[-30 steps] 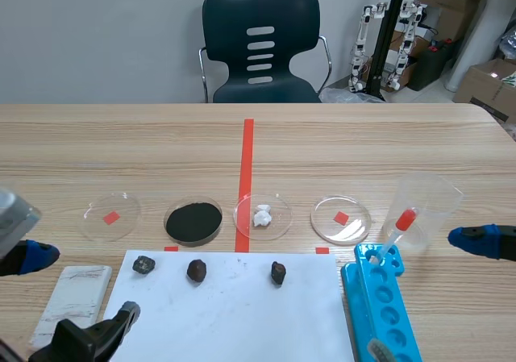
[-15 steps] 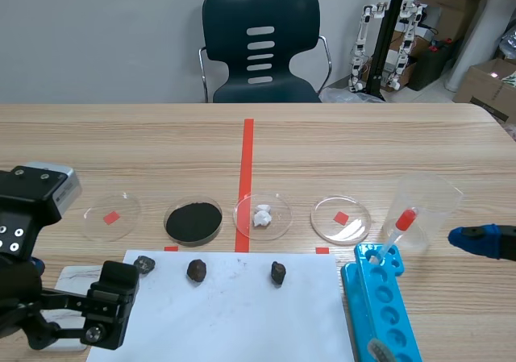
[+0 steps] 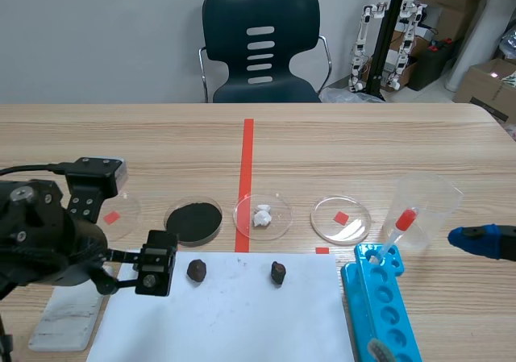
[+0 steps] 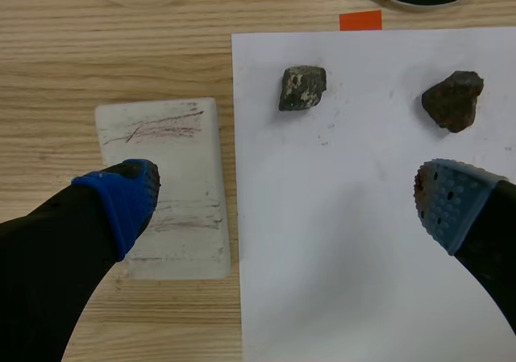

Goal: Pick up the left mineral with the left hand

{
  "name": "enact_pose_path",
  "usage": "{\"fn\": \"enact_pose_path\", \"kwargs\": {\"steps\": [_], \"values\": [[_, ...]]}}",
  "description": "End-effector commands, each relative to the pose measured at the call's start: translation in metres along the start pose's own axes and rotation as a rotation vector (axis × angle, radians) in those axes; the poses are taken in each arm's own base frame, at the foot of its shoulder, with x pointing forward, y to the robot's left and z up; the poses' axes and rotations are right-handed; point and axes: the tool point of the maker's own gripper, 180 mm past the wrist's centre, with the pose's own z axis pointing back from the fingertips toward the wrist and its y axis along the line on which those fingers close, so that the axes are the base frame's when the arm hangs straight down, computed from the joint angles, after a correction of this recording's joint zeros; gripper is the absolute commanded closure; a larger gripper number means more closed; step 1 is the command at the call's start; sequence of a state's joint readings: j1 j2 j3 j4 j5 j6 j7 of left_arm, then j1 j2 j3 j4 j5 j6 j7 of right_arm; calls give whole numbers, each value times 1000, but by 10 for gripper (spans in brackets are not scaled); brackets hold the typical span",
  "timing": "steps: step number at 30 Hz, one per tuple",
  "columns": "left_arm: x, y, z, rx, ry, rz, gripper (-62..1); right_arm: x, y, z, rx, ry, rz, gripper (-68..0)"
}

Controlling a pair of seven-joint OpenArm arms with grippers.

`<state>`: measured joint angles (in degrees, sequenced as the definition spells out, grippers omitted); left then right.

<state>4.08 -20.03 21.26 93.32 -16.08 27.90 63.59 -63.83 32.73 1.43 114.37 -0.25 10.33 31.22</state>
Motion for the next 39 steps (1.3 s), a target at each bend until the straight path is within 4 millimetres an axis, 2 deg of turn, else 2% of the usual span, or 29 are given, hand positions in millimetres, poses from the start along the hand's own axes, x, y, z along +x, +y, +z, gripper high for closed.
{"fn": "enact_pose_path", "kwargs": {"steps": [1,10,20,24,30,39], "values": [[10,-4,0,-6,-19,6,-623,6,-4,-1,-6,-23,8,-655],[28,0,-23,26,12,22,-623,6,-4,-1,-6,-23,8,-655],[26,16,-43,73,63,3,-623,6,-4,-1,-6,-23,8,-655],[30,8,-45,59,25,-35,-623,6,-4,-1,-6,-23,8,-655],[25,-9,-46,29,17,-98,-623,6,-4,-1,-6,-23,8,-655],[23,-12,-47,25,17,-107,-623,6,-4,-1,-6,-23,8,-655]]}}
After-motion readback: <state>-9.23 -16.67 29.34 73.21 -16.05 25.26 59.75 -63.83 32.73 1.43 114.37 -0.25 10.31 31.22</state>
